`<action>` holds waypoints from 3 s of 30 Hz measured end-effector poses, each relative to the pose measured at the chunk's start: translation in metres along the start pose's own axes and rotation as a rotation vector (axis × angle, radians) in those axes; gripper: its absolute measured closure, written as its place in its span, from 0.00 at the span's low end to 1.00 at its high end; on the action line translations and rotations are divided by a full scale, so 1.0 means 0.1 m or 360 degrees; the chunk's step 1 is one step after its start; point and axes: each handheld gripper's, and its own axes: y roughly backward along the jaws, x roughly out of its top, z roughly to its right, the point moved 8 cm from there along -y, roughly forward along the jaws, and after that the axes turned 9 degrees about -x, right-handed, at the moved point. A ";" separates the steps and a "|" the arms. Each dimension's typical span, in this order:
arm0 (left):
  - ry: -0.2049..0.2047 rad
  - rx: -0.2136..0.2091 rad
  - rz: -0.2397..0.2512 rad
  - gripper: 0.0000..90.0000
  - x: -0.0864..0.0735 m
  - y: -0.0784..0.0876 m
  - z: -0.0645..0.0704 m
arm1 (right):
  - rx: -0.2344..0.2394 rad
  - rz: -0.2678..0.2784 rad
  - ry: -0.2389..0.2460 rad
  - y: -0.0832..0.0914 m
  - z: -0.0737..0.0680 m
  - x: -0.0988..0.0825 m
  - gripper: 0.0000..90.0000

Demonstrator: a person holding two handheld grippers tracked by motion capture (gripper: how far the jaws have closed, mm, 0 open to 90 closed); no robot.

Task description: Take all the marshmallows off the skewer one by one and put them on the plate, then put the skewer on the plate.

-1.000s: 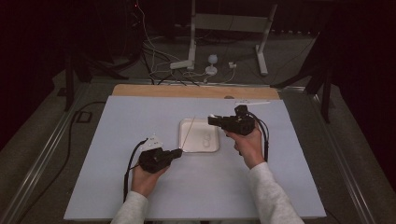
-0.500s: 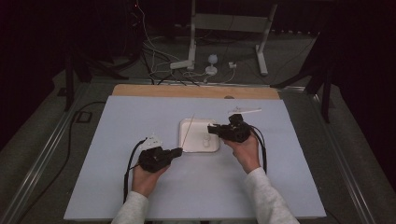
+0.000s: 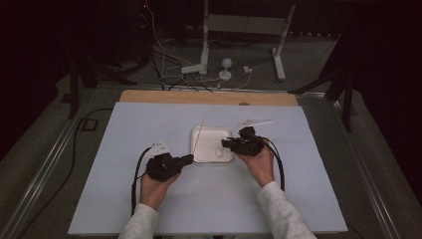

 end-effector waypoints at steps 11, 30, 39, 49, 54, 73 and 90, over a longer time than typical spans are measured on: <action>0.0062 0.0008 -0.0020 1.00 0.10 -0.09 -0.06 | -0.0036 -0.0108 -0.0032 -0.18 0.08 -0.24 0.81; 0.0183 0.0050 0.0026 1.00 0.21 -0.29 -0.20 | -0.0043 0.0063 -0.0086 0.05 0.02 -0.13 0.17; 0.0249 0.0078 0.0012 1.00 0.19 -0.42 -0.27 | -0.0054 0.0134 -0.0118 0.21 0.06 -0.15 0.16; 0.0317 0.0084 -0.0014 1.00 0.14 -0.54 -0.33 | -0.0039 0.0256 -0.0080 0.43 0.16 -0.23 0.02; 0.0353 0.0091 -0.0035 1.00 0.10 -0.59 -0.37 | -0.0016 0.0276 -0.0119 0.52 0.25 -0.30 0.01; 0.0477 0.0158 -0.0091 1.00 -0.05 -0.77 -0.44 | -0.0051 0.0318 -0.0142 0.86 0.43 -0.57 0.01; 0.0655 0.0227 -0.0119 0.95 -0.19 -0.85 -0.54 | -0.0050 0.0383 -0.0126 0.99 0.42 -0.52 0.01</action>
